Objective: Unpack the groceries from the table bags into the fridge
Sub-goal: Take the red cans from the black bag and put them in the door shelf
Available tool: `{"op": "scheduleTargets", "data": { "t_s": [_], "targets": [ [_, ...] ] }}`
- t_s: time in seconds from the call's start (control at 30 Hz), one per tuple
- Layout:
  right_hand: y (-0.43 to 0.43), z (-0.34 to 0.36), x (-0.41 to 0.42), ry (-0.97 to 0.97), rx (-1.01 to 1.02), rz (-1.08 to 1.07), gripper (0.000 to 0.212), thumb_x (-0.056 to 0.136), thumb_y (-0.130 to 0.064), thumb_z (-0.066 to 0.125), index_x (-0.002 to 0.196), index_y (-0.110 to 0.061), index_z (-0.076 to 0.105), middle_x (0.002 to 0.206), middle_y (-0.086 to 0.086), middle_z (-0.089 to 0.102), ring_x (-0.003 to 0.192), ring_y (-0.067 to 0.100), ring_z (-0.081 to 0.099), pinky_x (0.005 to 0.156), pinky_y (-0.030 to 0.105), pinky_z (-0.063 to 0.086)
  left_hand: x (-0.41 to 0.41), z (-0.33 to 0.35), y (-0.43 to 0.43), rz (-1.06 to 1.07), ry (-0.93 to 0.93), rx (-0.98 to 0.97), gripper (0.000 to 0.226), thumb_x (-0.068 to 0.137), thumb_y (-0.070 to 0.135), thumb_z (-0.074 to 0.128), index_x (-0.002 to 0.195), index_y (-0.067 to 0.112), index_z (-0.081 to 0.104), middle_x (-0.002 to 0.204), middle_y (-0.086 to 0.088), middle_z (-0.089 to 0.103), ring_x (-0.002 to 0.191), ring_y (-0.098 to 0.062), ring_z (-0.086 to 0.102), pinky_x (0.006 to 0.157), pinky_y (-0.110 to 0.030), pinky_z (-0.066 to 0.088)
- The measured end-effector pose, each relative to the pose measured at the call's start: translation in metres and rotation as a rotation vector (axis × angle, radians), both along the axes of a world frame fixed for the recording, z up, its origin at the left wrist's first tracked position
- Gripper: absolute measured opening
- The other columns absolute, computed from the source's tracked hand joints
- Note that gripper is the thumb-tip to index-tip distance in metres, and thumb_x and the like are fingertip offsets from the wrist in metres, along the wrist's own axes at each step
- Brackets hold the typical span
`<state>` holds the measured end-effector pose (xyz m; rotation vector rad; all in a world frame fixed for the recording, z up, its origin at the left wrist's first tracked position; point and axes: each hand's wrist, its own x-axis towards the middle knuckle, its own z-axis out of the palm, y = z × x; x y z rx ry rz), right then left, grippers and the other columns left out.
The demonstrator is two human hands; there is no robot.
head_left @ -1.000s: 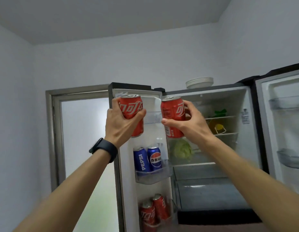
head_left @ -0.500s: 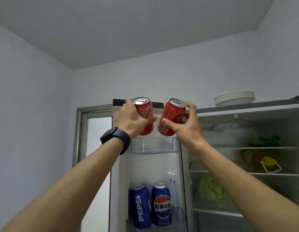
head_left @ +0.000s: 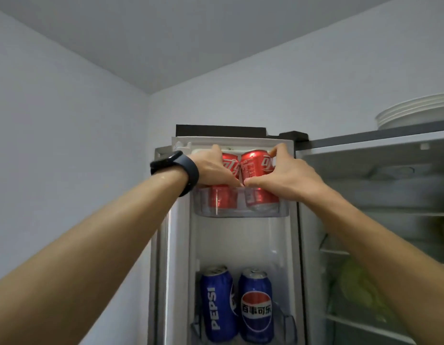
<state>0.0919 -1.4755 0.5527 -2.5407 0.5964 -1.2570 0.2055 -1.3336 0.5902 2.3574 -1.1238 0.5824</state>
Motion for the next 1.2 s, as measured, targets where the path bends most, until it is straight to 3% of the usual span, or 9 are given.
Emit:
{"op": "scheduleTargets", "data": {
  "t_s": [0.13, 0.3, 0.5, 0.57, 0.7, 0.8, 0.97, 1.03, 1.2],
  "targets": [
    [-0.009, 0.012, -0.014, 0.145, 0.074, 0.056, 0.096, 0.068, -0.042, 0.082, 0.142, -0.013, 0.028, 0.121, 0.009, 0.059, 0.106, 0.028, 0.059, 0.092, 0.039, 0.05, -0.006, 0.01, 0.008, 0.025, -0.009, 0.127, 0.052, 0.077, 0.021, 0.078, 0.118, 0.012, 0.047, 0.096, -0.005, 0.064, 0.077, -0.019, 0.064, 0.058, -0.029, 0.052],
    [-0.003, 0.023, -0.013, 0.267, -0.038, 0.067, 0.054, 0.069, -0.032, 0.087, 0.113, -0.017, 0.059, 0.112, 0.007, 0.068, 0.097, 0.023, 0.065, 0.088, 0.035, 0.056, -0.012, 0.002, 0.001, 0.123, -0.203, 0.161, 0.059, 0.07, 0.044, 0.087, 0.111, 0.02, 0.052, 0.085, 0.005, 0.054, 0.077, -0.016, 0.056, 0.069, -0.031, 0.048],
    [-0.008, 0.017, -0.007, 0.163, -0.005, 0.087, 0.079, 0.057, -0.042, 0.093, 0.12, -0.026, 0.048, 0.109, 0.0, 0.065, 0.096, 0.022, 0.067, 0.089, 0.037, 0.055, -0.008, 0.0, -0.003, 0.16, -0.29, 0.116, 0.095, 0.059, 0.054, 0.089, 0.133, 0.019, 0.042, 0.109, -0.005, 0.046, 0.087, -0.027, 0.055, 0.084, -0.044, 0.055],
    [-0.009, 0.014, -0.005, 0.119, 0.012, 0.091, 0.086, 0.056, -0.047, 0.093, 0.126, -0.026, 0.048, 0.111, 0.0, 0.066, 0.095, 0.022, 0.068, 0.092, 0.039, 0.054, -0.011, 0.0, -0.004, 0.166, -0.317, 0.121, 0.088, 0.064, 0.049, 0.088, 0.131, 0.014, 0.043, 0.109, -0.007, 0.055, 0.087, -0.027, 0.054, 0.077, -0.04, 0.052],
    [-0.008, 0.007, -0.006, 0.036, -0.01, 0.076, 0.072, 0.069, -0.049, 0.085, 0.131, -0.026, 0.056, 0.121, 0.001, 0.066, 0.105, 0.021, 0.061, 0.083, 0.027, 0.044, -0.024, -0.002, -0.004, 0.233, -0.384, 0.168, 0.071, 0.072, 0.051, 0.082, 0.122, 0.016, 0.047, 0.098, -0.004, 0.052, 0.082, -0.026, 0.054, 0.066, -0.036, 0.043],
    [-0.009, 0.0, -0.004, -0.032, -0.002, 0.036, 0.071, 0.07, -0.055, 0.081, 0.131, -0.028, 0.058, 0.126, 0.002, 0.065, 0.114, 0.025, 0.06, 0.082, 0.031, 0.043, -0.022, -0.001, -0.002, 0.181, -0.285, 0.125, 0.079, 0.062, 0.062, 0.084, 0.119, 0.021, 0.049, 0.105, -0.002, 0.057, 0.092, -0.025, 0.058, 0.075, -0.038, 0.053],
    [-0.009, -0.01, -0.002, -0.095, 0.004, 0.011, 0.054, 0.077, -0.058, 0.068, 0.124, -0.033, 0.059, 0.12, 0.001, 0.068, 0.11, 0.028, 0.062, 0.084, 0.036, 0.048, -0.015, -0.002, 0.01, 0.153, -0.232, 0.018, 0.075, 0.075, 0.055, 0.077, 0.135, 0.021, 0.048, 0.12, -0.007, 0.058, 0.095, -0.026, 0.062, 0.078, -0.042, 0.059],
    [-0.005, -0.014, -0.006, -0.102, 0.011, 0.011, 0.043, 0.082, -0.053, 0.06, 0.121, -0.034, 0.062, 0.118, 0.001, 0.07, 0.111, 0.029, 0.062, 0.089, 0.039, 0.05, -0.016, -0.004, 0.014, 0.161, -0.251, 0.018, 0.068, 0.078, 0.052, 0.072, 0.135, 0.022, 0.049, 0.117, -0.007, 0.058, 0.095, -0.027, 0.062, 0.082, -0.042, 0.057],
    [0.017, -0.022, -0.026, -0.087, -0.018, -0.015, 0.038, 0.092, -0.042, 0.052, 0.127, -0.031, 0.062, 0.126, 0.002, 0.068, 0.115, 0.03, 0.06, 0.093, 0.039, 0.049, -0.027, -0.016, 0.034, 0.114, -0.276, 0.023, 0.066, 0.086, 0.047, 0.063, 0.145, 0.026, 0.041, 0.135, -0.011, 0.054, 0.126, -0.032, 0.048, 0.103, -0.045, 0.045]
  ]
}}
